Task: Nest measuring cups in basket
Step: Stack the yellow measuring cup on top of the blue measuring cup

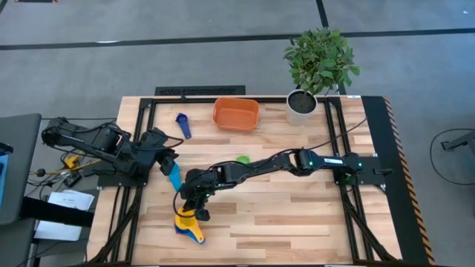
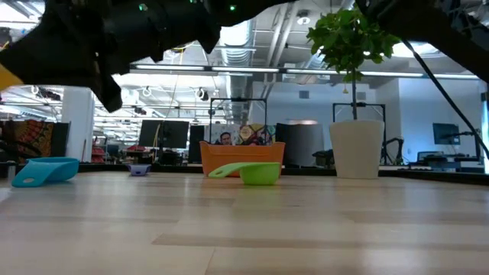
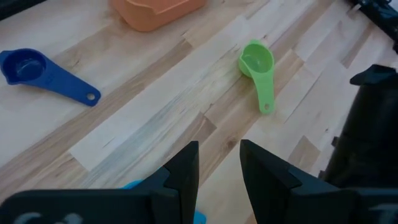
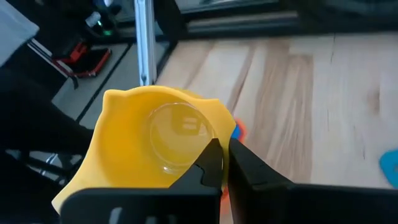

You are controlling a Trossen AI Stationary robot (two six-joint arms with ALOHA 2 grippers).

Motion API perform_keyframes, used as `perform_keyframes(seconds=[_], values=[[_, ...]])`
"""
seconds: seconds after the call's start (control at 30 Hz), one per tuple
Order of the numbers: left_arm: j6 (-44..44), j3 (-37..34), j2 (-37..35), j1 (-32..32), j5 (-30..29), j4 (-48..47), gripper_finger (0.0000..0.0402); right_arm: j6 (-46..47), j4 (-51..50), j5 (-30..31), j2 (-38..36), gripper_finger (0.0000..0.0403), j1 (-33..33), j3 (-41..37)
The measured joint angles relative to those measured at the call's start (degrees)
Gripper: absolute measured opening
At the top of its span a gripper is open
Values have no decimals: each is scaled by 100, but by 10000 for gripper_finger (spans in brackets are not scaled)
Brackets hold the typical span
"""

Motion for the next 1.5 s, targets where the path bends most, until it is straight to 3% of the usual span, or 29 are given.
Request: perform_keyframes(seconds=[0.27, 0.73, 0.93, 1.03, 1.2, 1.37, 1.5], values=[[-4, 0, 0, 0, 0, -2, 105, 3, -43, -12, 28, 33, 12, -13], [1, 0, 0, 0, -44, -4, 105, 19, -58, -25, 28, 119, 11, -13], [-26, 0, 0, 0, -29, -4, 105, 692, -56, -29, 28, 137, -28, -13], [-35, 0, 0, 1, 62, -6, 105, 1188, -179, -37, -46, 137, -109, -14], [-48, 0, 0, -4, 347, -21, 105, 1255, -574, 69, -465, 120, -261, -8], [-15, -10, 0, -257, 1131, -207, 105, 1020, -2330, 1061, -894, 95, -279, 0], [-158, -232, -1, -727, 1319, -156, 105, 913, -3049, 1198, -885, 76, -147, -15]])
